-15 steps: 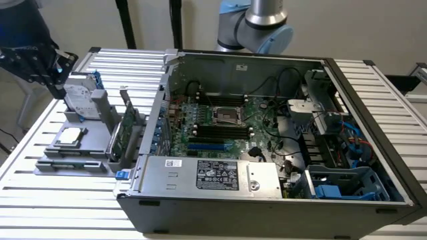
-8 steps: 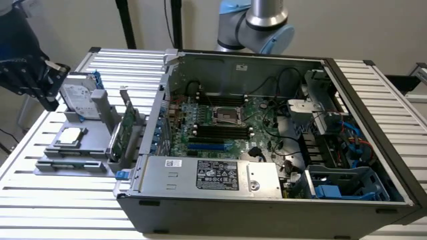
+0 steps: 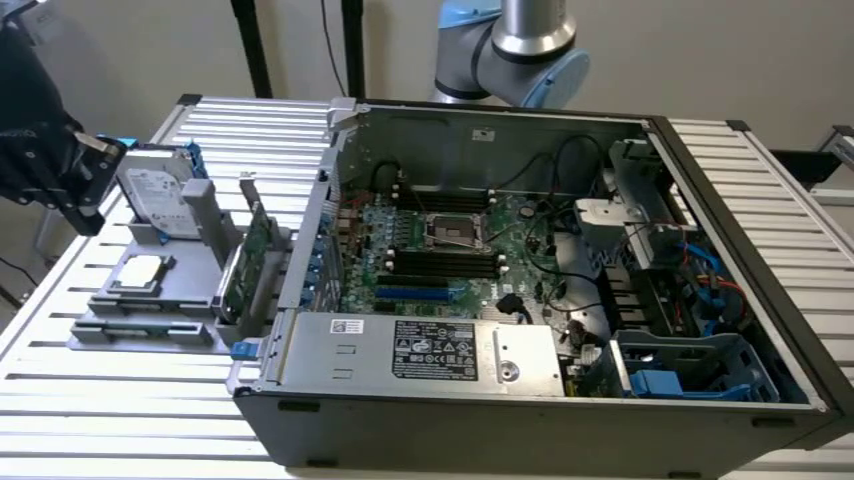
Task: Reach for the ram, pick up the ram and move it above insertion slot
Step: 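Reach for the ram, then pick up the ram and move it above insertion slot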
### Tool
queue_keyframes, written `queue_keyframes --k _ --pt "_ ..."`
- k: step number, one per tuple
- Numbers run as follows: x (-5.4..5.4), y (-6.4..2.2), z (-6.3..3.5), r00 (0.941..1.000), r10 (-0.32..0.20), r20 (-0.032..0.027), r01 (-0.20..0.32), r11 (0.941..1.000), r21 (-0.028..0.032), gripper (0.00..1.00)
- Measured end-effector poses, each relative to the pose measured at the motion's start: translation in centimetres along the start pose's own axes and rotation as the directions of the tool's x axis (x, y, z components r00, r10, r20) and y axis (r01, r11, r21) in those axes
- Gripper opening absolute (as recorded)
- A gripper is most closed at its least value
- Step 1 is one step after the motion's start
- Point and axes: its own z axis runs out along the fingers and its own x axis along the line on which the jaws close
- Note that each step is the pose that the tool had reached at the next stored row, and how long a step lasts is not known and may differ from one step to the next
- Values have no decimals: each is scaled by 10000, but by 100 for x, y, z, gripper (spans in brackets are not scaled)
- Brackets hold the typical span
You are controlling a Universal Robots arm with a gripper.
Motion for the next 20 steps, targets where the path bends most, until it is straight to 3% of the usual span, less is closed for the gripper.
queue_keyframes --k 5,10,15,20 --pt "2 1 2 9959 -906 -33 906 9959 -2 11" --pt "1 0 1 9846 -1749 -57 1749 9846 -4 11" --pt "1 0 6 9646 -2635 -90 2635 9647 -11 11" --pt "1 0 14 9367 -3500 -126 3500 9367 -21 11"
